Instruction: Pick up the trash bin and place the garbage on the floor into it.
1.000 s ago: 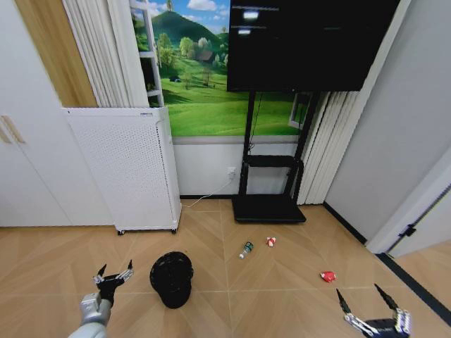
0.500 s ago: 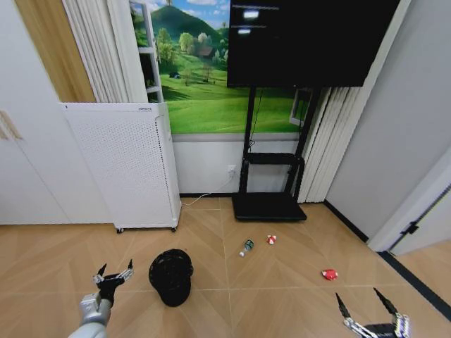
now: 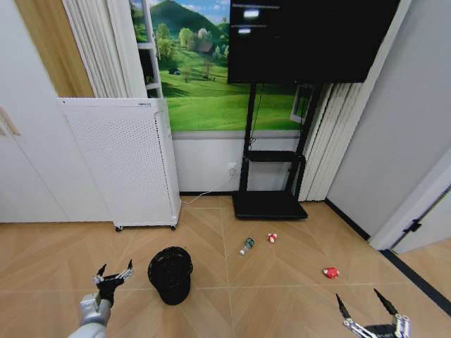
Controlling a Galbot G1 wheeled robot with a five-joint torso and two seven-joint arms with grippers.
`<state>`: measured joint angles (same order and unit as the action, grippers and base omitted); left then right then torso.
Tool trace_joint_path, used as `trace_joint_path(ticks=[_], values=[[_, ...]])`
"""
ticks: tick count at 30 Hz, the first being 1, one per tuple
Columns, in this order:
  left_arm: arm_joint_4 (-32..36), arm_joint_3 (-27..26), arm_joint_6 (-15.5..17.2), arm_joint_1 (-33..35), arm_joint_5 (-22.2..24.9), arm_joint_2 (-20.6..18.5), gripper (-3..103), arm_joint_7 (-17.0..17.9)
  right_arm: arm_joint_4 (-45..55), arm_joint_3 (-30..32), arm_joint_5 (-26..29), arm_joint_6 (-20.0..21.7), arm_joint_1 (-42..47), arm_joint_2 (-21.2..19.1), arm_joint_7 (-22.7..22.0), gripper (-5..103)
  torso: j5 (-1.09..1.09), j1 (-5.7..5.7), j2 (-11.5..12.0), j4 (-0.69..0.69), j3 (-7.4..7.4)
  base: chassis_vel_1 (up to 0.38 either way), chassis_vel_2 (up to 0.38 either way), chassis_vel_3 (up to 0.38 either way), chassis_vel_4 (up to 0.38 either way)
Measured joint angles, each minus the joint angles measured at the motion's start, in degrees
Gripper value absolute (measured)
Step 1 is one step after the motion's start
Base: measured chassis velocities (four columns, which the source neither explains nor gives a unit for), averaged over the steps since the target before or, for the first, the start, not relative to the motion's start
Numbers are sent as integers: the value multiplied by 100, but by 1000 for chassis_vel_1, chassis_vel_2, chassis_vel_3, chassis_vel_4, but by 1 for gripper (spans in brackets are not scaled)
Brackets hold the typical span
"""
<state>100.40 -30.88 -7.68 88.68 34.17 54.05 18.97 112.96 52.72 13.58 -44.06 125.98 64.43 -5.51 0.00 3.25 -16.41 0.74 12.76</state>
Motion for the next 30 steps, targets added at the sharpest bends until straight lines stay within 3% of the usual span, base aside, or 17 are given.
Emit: trace_joint_path(ticks=[17,20,25,30], values=[[-28,64,8,-35,23,-48,100,-2,-121,-102,-66,-25,-47,67,17,100,0,-116,378,0,-263,0,0,0,0],[-73,91,-128,-81,19,-56,100,-40,-137,-133,-69,-27,-71,72,18,100,0,-140,460,0,-320,0,0,0,0],[-58,114,-177,-105,23,-59,100,-82,-180,-184,-74,-23,-117,71,21,100,0,-143,484,0,-342,0,0,0,0],[65,188,-51,-118,357,-81,100,-102,-263,-257,-120,-11,-176,110,24,100,0,-143,485,0,-343,0,0,0,0]])
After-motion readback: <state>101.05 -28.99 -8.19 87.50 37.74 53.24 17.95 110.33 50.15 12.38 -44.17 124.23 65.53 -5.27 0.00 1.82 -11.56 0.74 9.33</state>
